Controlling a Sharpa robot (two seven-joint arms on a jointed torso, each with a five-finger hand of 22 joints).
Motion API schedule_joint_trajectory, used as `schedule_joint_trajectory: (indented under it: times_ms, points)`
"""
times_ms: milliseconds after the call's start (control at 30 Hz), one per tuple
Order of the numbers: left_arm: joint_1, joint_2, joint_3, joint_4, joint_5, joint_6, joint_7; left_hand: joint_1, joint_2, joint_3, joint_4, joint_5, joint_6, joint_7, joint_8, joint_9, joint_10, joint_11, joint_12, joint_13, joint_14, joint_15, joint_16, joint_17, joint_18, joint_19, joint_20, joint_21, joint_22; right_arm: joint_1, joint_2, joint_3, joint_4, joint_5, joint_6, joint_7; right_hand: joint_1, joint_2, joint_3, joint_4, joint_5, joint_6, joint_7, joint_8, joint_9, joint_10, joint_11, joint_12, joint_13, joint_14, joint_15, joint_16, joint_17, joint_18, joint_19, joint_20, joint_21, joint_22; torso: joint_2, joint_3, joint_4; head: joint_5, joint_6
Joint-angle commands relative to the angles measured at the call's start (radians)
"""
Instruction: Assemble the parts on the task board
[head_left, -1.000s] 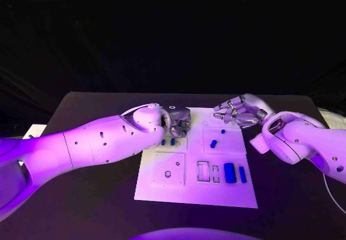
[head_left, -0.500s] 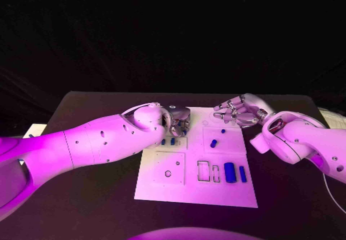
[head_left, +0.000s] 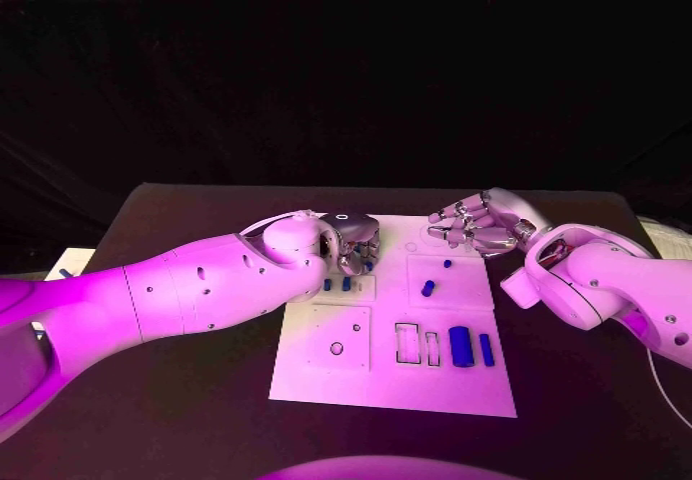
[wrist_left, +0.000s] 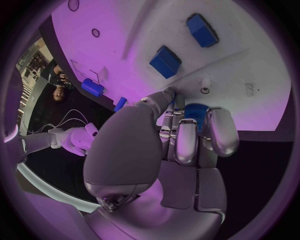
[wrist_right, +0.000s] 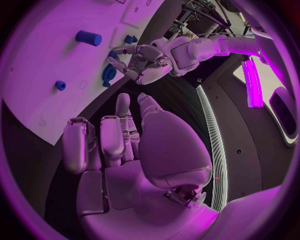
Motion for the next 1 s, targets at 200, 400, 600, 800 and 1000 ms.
schedule_joint_trajectory:
  times_ms: [200,400,600,800,1000]
  points:
    - [0.0,-0.049,0.021,0.06,0.032,-0.081,0.022,-0.008,-0.005,0.005,-0.002,0.005,0.009,0.0,-0.005,-0.001,0.001,0.003,-0.006,-0.001,0.028,-0.006,0.001,-0.002,-0.017,0.023,-0.005,0.005,0.078,-0.002,0.001,0.0,-0.001,-0.004,0.011,0.012,0.004,-0.004,-0.001,0.006,0.006,0.007,0.002,0.002,0.001,0.008,-0.001,-0.004,-0.001,0.008,-0.006,-0.002,-0.001,0.015,0.001,-0.006,-0.006,0.0,-0.001,0.0004,0.0008,0.002,0.007]
    - [0.001,-0.113,0.039,0.116,0.064,-0.095,0.016,-0.014,-0.008,0.007,-0.002,0.005,0.013,0.0,-0.005,-0.002,0.004,0.003,-0.009,0.0,0.028,-0.005,0.001,-0.004,-0.018,0.023,-0.005,0.01,0.081,-0.002,-0.001,0.0,-0.001,-0.003,0.01,0.012,0.004,-0.004,-0.001,0.006,0.006,0.007,0.002,0.002,0.001,0.008,-0.001,-0.004,-0.001,0.008,-0.006,-0.002,-0.001,0.015,0.001,-0.006,-0.006,0.0,0.0,0.0004,0.0013,0.004,0.01]
    - [0.001,-0.152,0.043,0.13,0.091,-0.071,0.005,-0.018,-0.009,0.007,-0.003,0.005,0.015,0.0,-0.006,-0.002,0.005,0.003,-0.011,0.0,0.028,-0.005,0.001,-0.005,-0.018,0.024,-0.005,0.012,0.083,-0.002,-0.002,0.0,-0.001,-0.002,0.011,0.013,0.004,-0.004,-0.001,0.006,0.006,0.007,0.002,0.002,0.001,0.008,-0.001,-0.004,-0.001,0.008,-0.006,-0.002,-0.001,0.015,0.001,-0.006,-0.006,0.0,0.0,0.0001,-0.0004,0.004,0.011]
    - [0.001,-0.167,0.044,0.12,0.105,-0.041,-0.004,-0.023,-0.011,0.008,-0.002,0.004,0.017,0.0,-0.008,-0.003,0.005,0.003,-0.015,0.001,0.027,-0.005,0.001,-0.008,-0.018,0.023,-0.005,0.012,0.083,-0.002,-0.002,0.0,-0.001,-0.002,0.011,0.012,0.004,-0.004,-0.001,0.006,0.006,0.007,0.002,0.002,0.001,0.008,-0.001,-0.004,-0.001,0.008,-0.006,-0.002,-0.001,0.015,0.001,-0.006,-0.006,0.0,0.001,-0.0003,-0.0003,0.005,0.011]
    - [0.0,-0.17,0.043,0.11,0.116,-0.017,-0.005,-0.027,-0.013,0.008,-0.002,0.004,0.018,-0.001,-0.009,-0.004,0.005,0.003,-0.018,0.001,0.027,-0.005,0.0,-0.01,-0.019,0.023,-0.004,0.013,0.084,-0.003,-0.001,0.0,-0.002,-0.002,0.011,0.012,0.004,-0.004,-0.001,0.006,0.006,0.007,0.002,0.002,0.001,0.008,-0.001,-0.004,-0.001,0.008,-0.006,-0.002,-0.001,0.015,0.001,-0.006,-0.006,0.0,0.001,-0.0005,-0.0002,0.006,0.009]
